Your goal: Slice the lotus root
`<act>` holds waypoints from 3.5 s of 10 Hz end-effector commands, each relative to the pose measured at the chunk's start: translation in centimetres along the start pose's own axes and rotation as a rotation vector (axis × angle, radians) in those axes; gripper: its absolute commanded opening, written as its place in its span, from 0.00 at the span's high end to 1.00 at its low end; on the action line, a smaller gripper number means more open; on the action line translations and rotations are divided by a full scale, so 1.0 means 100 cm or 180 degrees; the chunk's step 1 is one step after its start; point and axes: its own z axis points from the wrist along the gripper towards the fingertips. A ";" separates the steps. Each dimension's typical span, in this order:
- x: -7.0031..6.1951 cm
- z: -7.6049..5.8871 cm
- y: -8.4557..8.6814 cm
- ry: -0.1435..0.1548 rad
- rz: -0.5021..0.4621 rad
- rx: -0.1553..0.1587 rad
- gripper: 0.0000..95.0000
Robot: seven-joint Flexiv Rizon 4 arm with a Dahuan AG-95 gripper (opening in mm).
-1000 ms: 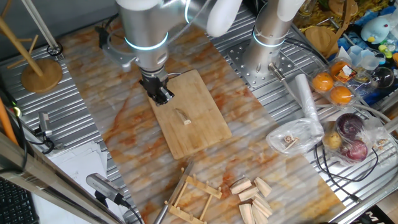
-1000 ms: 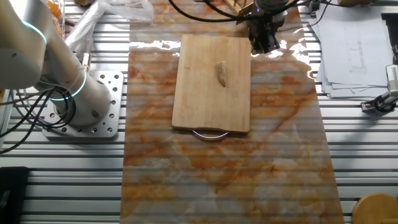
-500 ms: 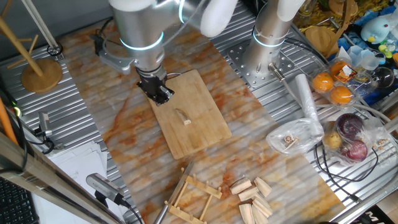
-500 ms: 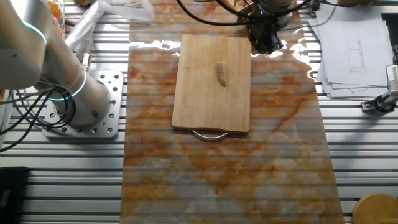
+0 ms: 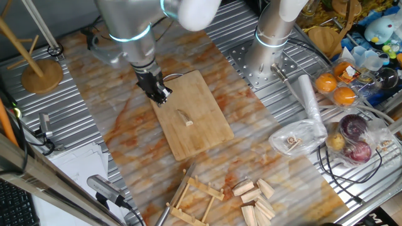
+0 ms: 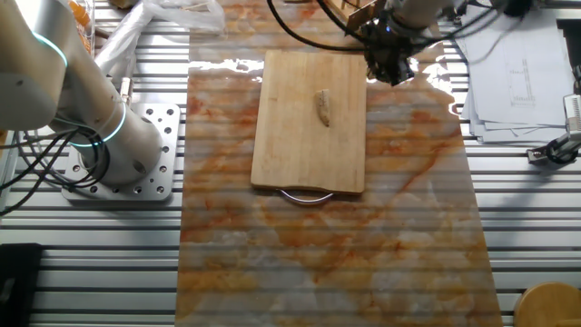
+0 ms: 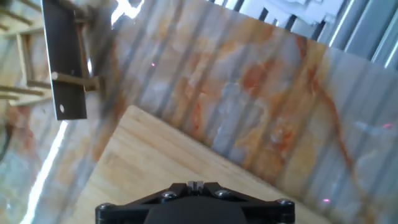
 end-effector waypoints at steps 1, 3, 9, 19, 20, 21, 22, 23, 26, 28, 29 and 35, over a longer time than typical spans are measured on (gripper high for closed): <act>-0.022 0.012 0.033 -0.0221 0.0401 0.0074 0.80; -0.042 0.022 0.066 -0.0205 0.0354 0.0083 0.80; -0.073 0.044 0.124 -0.0171 0.0124 0.0160 0.80; -0.073 0.044 0.124 -0.0049 -0.0552 0.0208 0.80; -0.073 0.044 0.124 -0.0052 -0.0548 0.0204 0.80; -0.073 0.044 0.124 -0.0051 -0.0506 0.0205 0.80; -0.073 0.044 0.124 -0.0044 -0.0439 0.0215 0.80; -0.086 0.047 0.136 -0.0045 -0.0366 0.0228 0.80; -0.118 0.057 0.164 -0.0047 -0.0323 0.0254 0.80; -0.126 0.068 0.176 0.0001 -0.0322 0.0362 0.80; -0.126 0.071 0.175 0.0003 -0.0334 0.0367 0.80; -0.129 0.082 0.181 -0.0066 -0.0309 0.0341 0.80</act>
